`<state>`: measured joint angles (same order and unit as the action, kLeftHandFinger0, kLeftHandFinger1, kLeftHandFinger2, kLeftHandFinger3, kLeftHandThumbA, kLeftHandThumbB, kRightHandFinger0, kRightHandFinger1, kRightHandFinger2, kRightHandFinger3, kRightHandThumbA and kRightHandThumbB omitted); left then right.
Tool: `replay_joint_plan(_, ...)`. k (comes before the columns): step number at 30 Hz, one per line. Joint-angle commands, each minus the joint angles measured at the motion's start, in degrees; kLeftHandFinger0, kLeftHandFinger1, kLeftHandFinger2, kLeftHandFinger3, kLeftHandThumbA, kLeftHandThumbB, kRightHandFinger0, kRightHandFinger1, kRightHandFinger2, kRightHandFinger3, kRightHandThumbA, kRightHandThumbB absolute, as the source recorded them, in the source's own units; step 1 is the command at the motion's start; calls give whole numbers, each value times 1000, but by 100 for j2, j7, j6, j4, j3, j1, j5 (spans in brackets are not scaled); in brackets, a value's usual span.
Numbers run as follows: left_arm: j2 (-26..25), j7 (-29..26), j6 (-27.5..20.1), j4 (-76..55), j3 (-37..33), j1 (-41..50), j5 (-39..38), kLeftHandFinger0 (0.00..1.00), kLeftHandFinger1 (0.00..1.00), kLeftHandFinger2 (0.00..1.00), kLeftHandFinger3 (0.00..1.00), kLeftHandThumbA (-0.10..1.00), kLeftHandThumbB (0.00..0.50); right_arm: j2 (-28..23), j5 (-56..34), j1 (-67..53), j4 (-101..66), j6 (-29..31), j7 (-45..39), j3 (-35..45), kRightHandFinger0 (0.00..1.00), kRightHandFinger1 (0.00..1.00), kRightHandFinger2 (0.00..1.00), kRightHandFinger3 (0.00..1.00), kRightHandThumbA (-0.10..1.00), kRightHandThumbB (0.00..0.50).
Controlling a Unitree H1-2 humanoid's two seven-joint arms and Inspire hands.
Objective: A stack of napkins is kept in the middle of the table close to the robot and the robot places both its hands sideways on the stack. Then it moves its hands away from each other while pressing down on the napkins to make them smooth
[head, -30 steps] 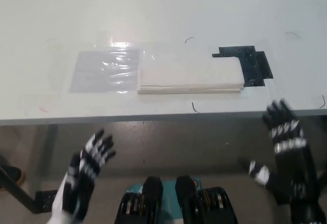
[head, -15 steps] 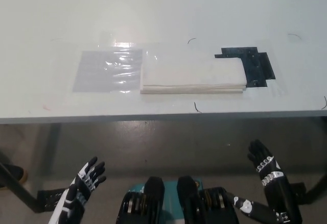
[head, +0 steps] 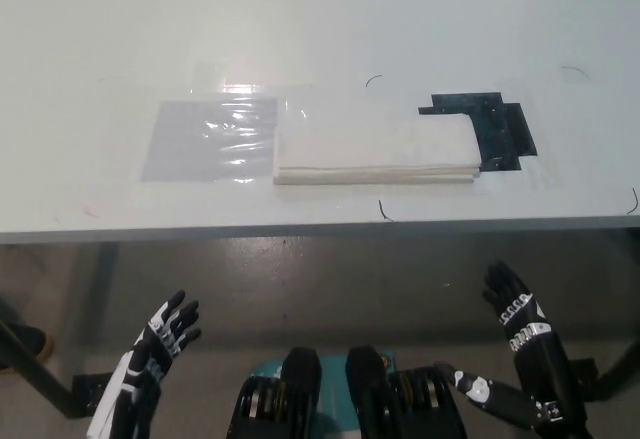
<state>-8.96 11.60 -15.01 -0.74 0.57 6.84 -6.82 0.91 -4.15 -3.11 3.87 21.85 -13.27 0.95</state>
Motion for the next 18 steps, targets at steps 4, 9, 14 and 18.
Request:
replay_joint_plan(4,-31,-140,74,-117,78,-155,158,1000,1000,1000,1000,1000,155,-60,78,196,14,73,112,-124,1000,1000,1000,1000,1000,164)
replay_joint_plan(9,-27,-140,162,-152,78,-178,179,1000,1000,1000,1000,1000,129,-107,92,268,143,139,107,-163,1000,1000,1000,1000,1000,136)
replay_joint_plan(14,-19,-175,223,-136,94,-197,273,1000,1000,1000,1000,1000,120,-131,138,321,229,148,155,-171,1000,1000,1000,1000,1000,134)
replay_joint_plan(18,-9,-193,228,-135,93,-196,332,1000,1000,1000,1000,1000,107,-160,192,350,209,105,183,-187,1000,1000,1000,1000,1000,122)
